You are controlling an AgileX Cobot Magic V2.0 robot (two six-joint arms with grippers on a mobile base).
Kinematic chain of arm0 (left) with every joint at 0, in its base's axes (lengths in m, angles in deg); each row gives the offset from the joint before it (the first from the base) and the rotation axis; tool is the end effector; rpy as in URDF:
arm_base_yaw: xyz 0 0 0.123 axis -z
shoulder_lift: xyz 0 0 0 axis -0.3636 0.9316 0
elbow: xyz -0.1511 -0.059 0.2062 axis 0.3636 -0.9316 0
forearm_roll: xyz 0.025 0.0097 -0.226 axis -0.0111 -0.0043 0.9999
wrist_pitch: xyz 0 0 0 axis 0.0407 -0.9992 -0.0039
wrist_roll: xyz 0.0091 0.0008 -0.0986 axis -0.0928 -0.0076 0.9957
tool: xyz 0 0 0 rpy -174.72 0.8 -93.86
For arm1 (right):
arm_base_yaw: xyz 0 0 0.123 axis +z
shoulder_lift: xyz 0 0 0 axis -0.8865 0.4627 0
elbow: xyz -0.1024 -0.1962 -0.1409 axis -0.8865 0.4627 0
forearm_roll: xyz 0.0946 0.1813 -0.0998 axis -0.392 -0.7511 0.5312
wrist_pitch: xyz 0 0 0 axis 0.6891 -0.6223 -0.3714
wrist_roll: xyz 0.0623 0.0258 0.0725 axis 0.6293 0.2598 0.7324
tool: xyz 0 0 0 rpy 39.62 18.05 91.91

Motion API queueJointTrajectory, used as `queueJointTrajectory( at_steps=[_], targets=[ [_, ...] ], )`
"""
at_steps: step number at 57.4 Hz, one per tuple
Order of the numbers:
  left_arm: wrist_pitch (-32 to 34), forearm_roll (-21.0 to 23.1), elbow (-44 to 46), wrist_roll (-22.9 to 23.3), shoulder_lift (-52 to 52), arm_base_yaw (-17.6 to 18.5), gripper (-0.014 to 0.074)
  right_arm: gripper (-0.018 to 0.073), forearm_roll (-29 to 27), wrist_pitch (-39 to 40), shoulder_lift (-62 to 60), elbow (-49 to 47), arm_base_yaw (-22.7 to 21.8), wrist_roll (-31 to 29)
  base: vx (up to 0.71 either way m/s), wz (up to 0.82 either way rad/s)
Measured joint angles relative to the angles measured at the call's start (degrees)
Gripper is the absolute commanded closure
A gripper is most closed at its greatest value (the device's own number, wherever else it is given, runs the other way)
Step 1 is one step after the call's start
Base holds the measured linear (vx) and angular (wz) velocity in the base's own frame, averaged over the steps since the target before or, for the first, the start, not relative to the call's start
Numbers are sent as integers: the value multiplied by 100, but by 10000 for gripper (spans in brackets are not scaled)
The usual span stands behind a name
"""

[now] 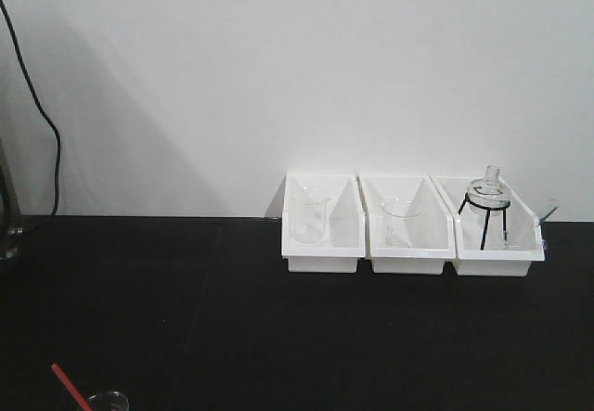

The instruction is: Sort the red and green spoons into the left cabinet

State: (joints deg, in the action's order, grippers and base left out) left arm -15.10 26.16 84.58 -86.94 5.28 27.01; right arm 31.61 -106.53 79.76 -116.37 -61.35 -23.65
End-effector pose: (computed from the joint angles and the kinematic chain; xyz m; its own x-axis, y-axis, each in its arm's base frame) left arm 0.1762 -0.0198 0.2931 -0.3533 -0.0331 -0.9349 0.0964 0.9928 -0.0715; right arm 0.1413 -0.0005 0.3320 -0.2576 0.0114 -0.9662 0.0168 0.9998 0.0073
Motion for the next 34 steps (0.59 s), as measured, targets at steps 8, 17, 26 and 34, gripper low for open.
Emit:
queueJointTrajectory(
  at_steps=[8,17,26,34],
  targets=[
    [36,0,0,-5,74,0,139,127,-10,0,0,-7,0,-5,0,0],
    [36,77,0,257,101,0,-18,-84,-21,0,0,-7,0,-5,0,0],
    [72,406,19,781,402,0,-44,-140,-118,-6,0,-7,0,-5,0,0],
    [210,880,19,1109,1005,0,-38,-117,-152,-70,0,-7,0,-5,0,0]
  ],
)
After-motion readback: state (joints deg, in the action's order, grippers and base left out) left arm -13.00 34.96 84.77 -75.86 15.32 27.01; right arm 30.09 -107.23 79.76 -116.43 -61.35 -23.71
